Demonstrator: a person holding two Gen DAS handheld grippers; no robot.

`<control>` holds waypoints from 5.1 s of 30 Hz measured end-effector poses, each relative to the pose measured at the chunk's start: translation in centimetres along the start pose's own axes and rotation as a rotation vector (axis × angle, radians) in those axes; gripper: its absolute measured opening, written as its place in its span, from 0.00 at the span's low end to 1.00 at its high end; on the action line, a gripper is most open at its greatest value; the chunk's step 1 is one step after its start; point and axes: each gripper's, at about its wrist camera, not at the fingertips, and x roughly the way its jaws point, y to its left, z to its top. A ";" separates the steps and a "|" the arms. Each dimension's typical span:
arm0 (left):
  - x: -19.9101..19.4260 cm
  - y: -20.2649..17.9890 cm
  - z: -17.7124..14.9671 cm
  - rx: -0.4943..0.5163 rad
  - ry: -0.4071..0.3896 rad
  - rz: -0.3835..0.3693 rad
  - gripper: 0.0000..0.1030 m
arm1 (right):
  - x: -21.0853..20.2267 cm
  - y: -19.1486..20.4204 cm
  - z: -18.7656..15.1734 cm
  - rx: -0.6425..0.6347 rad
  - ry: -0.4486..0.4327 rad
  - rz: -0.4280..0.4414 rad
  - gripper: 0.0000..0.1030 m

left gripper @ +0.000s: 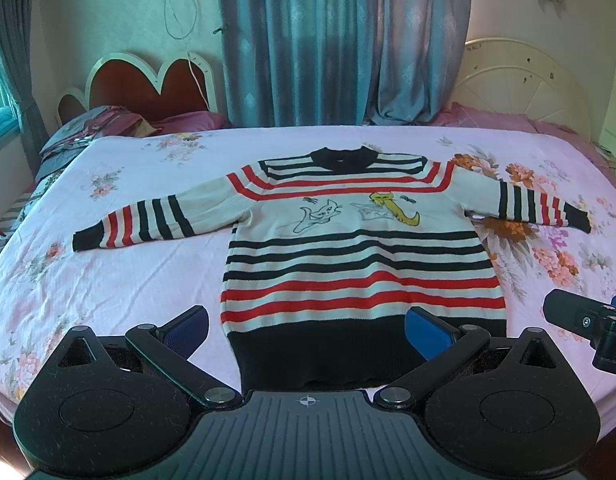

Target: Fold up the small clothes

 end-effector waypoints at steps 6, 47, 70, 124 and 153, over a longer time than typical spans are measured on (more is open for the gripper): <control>0.1 -0.1 0.1 0.001 0.002 0.000 1.00 | 0.1 -0.1 0.2 0.000 0.001 -0.003 0.99; 8.1 -1.2 3.6 -0.008 0.077 0.023 1.00 | 5.4 -2.2 3.0 0.001 0.026 -0.060 0.99; 22.5 -6.5 9.5 -0.059 0.140 -0.008 1.00 | 18.0 -13.1 8.6 0.057 0.054 -0.200 0.91; 35.7 -8.9 15.8 -0.046 0.164 0.048 1.00 | 31.8 -19.8 19.0 0.026 -0.102 -0.057 0.08; 43.3 -8.2 14.2 -0.284 0.272 -0.383 0.99 | 34.6 -9.9 11.5 -0.091 0.114 -0.009 0.46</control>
